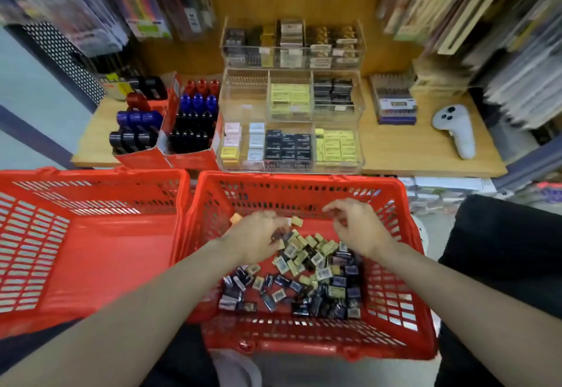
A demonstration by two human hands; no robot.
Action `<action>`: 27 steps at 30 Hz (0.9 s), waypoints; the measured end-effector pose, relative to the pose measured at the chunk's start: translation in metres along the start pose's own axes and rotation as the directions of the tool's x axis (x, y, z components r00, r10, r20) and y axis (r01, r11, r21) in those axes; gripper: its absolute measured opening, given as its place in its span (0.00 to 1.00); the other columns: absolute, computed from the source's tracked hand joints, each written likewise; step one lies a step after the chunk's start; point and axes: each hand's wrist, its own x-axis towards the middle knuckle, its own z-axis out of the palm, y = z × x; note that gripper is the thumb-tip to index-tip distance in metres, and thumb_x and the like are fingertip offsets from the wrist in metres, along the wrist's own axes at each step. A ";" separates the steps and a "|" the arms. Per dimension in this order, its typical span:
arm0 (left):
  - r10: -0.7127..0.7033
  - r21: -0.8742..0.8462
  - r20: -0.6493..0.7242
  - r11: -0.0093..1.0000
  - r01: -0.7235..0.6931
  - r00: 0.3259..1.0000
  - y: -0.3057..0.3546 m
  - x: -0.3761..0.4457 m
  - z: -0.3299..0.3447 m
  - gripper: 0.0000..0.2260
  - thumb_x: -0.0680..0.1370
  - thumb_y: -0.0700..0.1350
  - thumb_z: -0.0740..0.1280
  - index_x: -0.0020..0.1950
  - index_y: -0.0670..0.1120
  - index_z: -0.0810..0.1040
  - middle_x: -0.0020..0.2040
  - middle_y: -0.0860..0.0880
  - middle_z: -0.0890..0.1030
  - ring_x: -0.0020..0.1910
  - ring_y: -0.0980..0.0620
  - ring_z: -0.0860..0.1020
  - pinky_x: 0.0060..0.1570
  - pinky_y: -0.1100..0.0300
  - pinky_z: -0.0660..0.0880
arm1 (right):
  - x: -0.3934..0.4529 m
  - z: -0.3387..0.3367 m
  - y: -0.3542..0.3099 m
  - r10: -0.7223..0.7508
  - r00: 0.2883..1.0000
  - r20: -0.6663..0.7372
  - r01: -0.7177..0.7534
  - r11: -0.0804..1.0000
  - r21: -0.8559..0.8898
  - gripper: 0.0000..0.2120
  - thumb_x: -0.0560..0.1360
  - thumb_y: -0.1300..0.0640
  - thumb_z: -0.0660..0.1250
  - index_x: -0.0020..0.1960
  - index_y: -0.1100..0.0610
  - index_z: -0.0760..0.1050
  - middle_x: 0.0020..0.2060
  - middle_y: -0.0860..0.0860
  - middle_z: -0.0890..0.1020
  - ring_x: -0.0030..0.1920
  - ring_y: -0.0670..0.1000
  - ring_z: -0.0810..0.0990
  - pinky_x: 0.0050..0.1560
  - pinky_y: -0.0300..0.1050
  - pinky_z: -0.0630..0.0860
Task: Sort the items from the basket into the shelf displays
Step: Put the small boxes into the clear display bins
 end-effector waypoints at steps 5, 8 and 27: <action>-0.197 -0.184 0.253 0.951 0.247 0.947 -0.002 0.014 0.062 0.14 0.81 0.44 0.65 0.67 0.48 0.75 0.60 0.49 0.78 0.58 0.48 0.77 0.51 0.60 0.73 | -0.015 0.030 0.054 0.321 0.911 0.258 -0.302 0.947 -0.111 0.13 0.76 0.66 0.64 0.59 0.60 0.80 0.54 0.55 0.83 0.54 0.54 0.81 0.54 0.42 0.76; -0.210 -0.224 0.379 0.924 0.310 0.901 0.003 0.024 0.099 0.15 0.81 0.44 0.66 0.68 0.48 0.74 0.61 0.47 0.78 0.55 0.48 0.78 0.48 0.60 0.73 | -0.029 0.055 0.070 0.387 0.792 0.472 -0.370 0.920 -0.133 0.14 0.78 0.67 0.64 0.62 0.60 0.77 0.61 0.56 0.79 0.50 0.50 0.80 0.42 0.34 0.74; -0.264 -0.878 0.460 0.006 0.479 0.847 0.014 0.046 0.143 0.11 0.80 0.55 0.65 0.59 0.52 0.76 0.63 0.51 0.78 0.63 0.54 0.76 0.63 0.59 0.73 | -0.019 0.121 0.064 0.310 0.889 0.336 -0.453 0.695 0.559 0.06 0.73 0.59 0.74 0.45 0.49 0.81 0.43 0.51 0.86 0.45 0.51 0.86 0.52 0.50 0.82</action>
